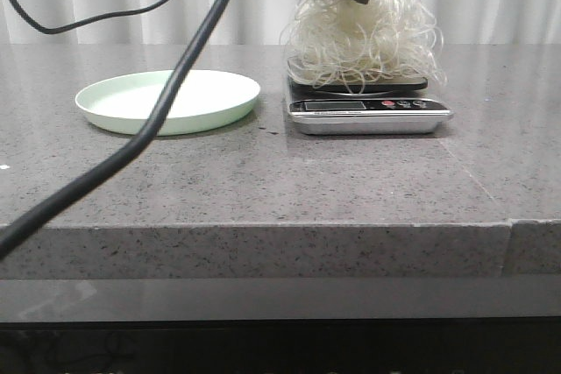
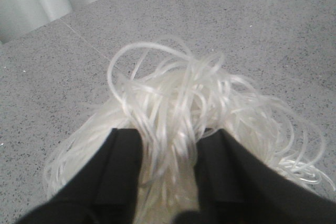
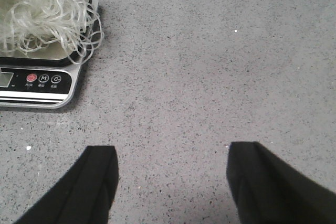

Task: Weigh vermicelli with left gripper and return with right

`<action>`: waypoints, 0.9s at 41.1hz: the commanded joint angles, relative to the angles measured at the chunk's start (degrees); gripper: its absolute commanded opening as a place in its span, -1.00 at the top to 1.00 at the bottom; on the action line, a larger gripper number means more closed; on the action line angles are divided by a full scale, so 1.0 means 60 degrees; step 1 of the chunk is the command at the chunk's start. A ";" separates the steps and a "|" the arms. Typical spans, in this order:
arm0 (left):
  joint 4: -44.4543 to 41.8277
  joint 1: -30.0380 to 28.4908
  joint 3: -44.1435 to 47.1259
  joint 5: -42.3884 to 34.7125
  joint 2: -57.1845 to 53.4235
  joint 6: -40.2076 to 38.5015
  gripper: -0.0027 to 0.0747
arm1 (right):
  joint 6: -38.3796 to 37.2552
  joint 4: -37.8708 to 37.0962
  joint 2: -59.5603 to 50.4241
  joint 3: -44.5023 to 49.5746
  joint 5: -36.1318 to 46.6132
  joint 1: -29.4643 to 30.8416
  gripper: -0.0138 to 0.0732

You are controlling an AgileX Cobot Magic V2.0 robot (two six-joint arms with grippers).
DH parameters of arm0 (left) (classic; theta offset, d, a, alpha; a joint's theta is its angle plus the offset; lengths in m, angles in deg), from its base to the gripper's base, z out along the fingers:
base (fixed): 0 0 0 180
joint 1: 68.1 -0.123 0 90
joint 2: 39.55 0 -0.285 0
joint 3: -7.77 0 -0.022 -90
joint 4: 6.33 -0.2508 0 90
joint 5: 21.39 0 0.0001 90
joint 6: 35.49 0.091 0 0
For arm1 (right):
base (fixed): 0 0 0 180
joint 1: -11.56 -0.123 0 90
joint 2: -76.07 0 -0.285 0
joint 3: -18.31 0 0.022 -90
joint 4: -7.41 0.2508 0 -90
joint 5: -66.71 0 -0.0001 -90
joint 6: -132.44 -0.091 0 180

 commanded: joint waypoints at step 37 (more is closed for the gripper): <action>0.0138 0.0124 0.0933 0.4749 -0.6963 -0.0032 -0.26 | 0.0037 -0.0095 0.0054 -0.0261 0.0972 0.0045 -0.57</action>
